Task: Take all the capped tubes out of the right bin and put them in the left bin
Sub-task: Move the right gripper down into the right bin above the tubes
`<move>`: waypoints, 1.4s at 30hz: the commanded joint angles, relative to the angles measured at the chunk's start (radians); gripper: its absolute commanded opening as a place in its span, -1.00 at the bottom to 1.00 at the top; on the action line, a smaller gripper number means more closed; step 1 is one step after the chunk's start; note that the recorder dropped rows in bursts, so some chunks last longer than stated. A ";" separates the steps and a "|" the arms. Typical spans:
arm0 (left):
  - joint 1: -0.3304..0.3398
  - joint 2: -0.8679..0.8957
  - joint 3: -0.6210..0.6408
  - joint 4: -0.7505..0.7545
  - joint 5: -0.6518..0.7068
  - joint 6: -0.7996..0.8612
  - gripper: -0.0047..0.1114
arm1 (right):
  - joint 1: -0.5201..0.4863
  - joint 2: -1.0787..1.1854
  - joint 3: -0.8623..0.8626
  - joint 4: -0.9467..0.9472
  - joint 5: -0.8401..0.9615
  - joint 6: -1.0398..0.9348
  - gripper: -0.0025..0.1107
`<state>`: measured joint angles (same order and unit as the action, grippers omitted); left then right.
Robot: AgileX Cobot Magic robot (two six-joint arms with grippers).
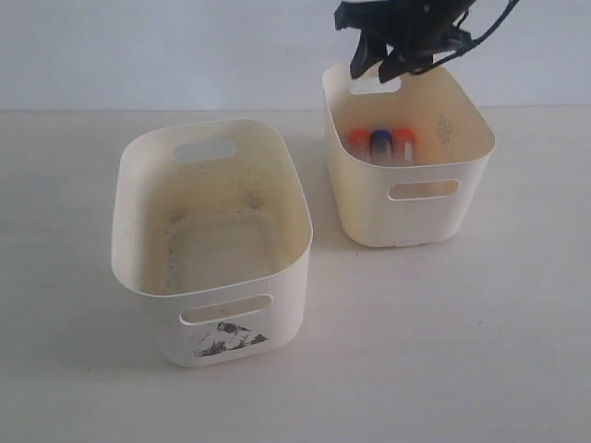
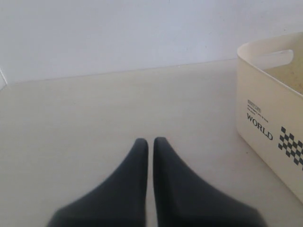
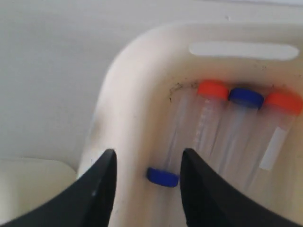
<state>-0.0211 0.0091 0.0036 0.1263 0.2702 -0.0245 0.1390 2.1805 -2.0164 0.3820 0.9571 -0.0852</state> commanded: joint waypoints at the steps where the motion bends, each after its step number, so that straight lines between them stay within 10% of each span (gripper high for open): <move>1: 0.001 -0.002 -0.004 -0.011 -0.009 -0.012 -0.84 | 0.000 0.066 -0.011 -0.027 0.016 0.033 -0.22; 42: 0.001 -0.002 -0.004 -0.011 -0.009 -0.012 -0.84 | 0.034 0.229 -0.009 -0.136 -0.172 0.177 -0.22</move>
<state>-0.0211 0.0091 0.0036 0.1263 0.2702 -0.0245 0.1782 2.3910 -2.0243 0.2769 0.7909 0.0895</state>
